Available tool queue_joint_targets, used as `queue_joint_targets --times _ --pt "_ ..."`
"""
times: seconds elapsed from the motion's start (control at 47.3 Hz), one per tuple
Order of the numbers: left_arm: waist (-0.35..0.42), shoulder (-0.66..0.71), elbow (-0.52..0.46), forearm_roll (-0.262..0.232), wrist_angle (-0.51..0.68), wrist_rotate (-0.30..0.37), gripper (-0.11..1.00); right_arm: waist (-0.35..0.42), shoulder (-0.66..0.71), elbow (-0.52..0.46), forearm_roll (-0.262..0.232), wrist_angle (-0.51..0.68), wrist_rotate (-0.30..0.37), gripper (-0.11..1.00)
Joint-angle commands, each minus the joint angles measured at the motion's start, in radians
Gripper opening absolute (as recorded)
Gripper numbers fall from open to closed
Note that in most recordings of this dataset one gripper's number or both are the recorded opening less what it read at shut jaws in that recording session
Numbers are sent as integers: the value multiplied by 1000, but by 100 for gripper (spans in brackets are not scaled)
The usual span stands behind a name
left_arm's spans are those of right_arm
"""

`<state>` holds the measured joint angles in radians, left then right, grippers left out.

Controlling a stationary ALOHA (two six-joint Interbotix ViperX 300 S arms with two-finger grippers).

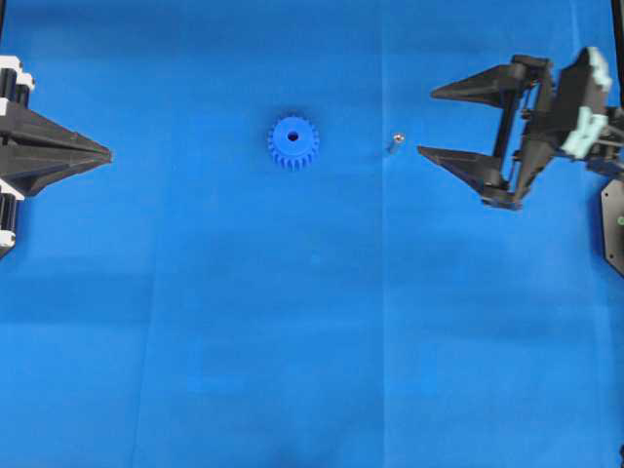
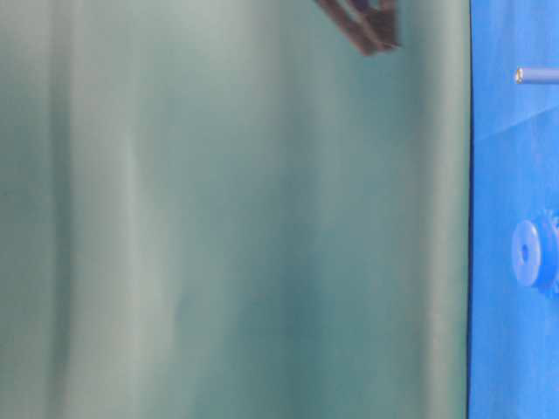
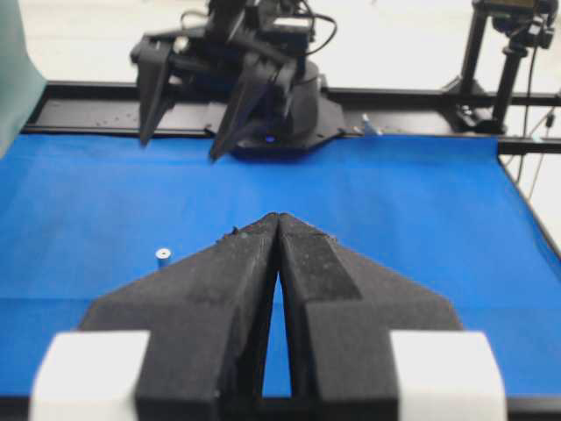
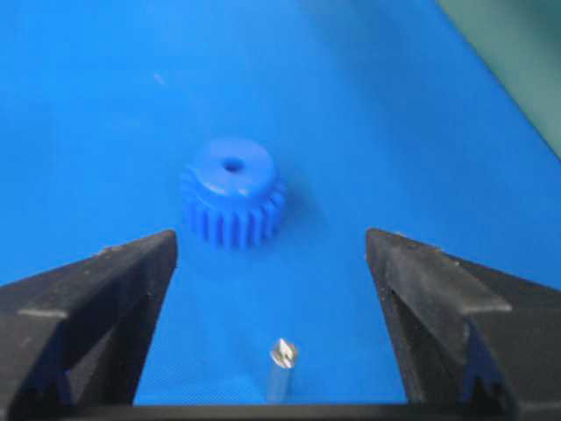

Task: Insert the shaft placed at a random location into the center hole of the small gear at another random location.
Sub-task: 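Move the right gripper left and lower it over the silver shaft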

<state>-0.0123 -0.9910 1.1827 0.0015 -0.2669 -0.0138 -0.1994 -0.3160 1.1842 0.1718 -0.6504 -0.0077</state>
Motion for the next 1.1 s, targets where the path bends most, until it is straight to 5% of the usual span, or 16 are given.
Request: queue_joint_targets --times 0.0,0.359,0.782,0.909,1.078 --pt "-2 3 -14 2 -6 2 0 -8 80 -21 20 -69 0 73" --pt "0 2 -11 0 -5 2 0 -9 350 -84 57 -164 3 73" --pt "8 0 -9 2 6 3 0 -6 387 -95 55 -163 14 68" --pt "12 2 -9 0 6 2 0 0 385 -94 54 -160 14 57" --pt "15 2 -9 2 8 2 0 6 387 -92 52 -155 14 23"
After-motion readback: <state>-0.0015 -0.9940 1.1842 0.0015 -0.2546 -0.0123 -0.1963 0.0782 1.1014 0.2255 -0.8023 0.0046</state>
